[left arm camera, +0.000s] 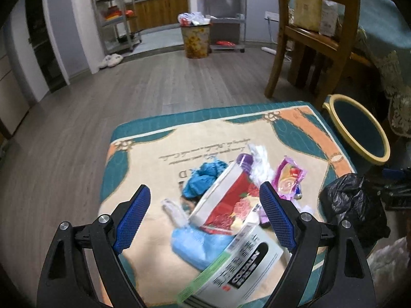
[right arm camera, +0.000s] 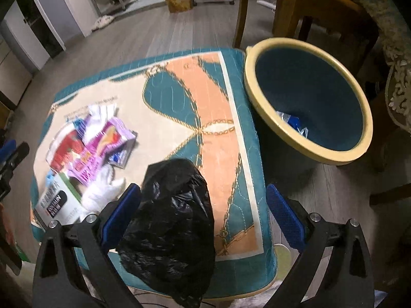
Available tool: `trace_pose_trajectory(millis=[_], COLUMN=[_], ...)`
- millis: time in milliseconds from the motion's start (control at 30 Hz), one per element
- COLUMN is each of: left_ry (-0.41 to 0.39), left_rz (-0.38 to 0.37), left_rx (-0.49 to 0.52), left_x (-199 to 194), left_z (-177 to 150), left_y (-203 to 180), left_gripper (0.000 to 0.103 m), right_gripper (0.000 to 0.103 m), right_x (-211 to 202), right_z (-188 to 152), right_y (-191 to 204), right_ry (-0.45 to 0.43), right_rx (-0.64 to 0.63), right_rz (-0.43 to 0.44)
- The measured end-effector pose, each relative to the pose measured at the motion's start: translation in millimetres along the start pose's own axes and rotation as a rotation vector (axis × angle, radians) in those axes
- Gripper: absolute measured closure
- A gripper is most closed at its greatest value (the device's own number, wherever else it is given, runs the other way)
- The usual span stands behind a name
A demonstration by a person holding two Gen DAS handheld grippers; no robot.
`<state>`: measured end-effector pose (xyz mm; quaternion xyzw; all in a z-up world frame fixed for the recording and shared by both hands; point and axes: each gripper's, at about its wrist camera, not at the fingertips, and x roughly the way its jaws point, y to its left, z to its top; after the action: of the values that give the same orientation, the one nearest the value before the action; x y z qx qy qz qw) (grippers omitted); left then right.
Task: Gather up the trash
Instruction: 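Grasp the black plastic bag with the right tool while the left tool grasps the pink wrapper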
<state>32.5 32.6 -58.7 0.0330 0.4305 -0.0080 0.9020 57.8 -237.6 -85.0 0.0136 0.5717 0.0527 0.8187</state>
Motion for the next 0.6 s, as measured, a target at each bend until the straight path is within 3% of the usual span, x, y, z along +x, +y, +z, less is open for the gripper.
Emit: trace_pose_trajectory(millis=[67,133,167,200,233,400,600], left_ry=[0.006,0.013,0.017,0.021,0.025,0.046,0.081], left_rz=[-0.013,-0.028,-0.039,-0.048,-0.057,-0.102,-0.131], left_rx=[0.005,0.021,0.033,0.043,0.057,0.111,0.196], left_x=[5.8,11.5,14.5,16.8,19.8,33.7,53.6], left_z=[2.3,4.1,4.9,5.9,6.8,7.8,7.7], left_y=[-6.0,-14.0,-18.6,-22.4,-26.6,-51.4,-80.4], left_gripper=[0.016,0.016,0.016,0.016,0.016,0.016,0.017], right_gripper=[0.019,0.042,0.048,0.065,0.073,0.086,0.088], right_x=[5.9,13.2,18.1,21.0,22.2,2.4,-29.0], right_z=[0.4,0.4,-0.2,-0.2,0.5,15.2,36.4], right_y=[1.9,4.2,4.6,4.7,5.2,9.2,4.9], right_ry=[0.018,0.055,0.08,0.096,0.103,0.015,-0.134], right_rx=[-0.015,-0.028,-0.029,-0.026,-0.025,-0.058,-0.125], right_rz=[0.002,0.006,0.018,0.036,0.052,0.059,-0.025])
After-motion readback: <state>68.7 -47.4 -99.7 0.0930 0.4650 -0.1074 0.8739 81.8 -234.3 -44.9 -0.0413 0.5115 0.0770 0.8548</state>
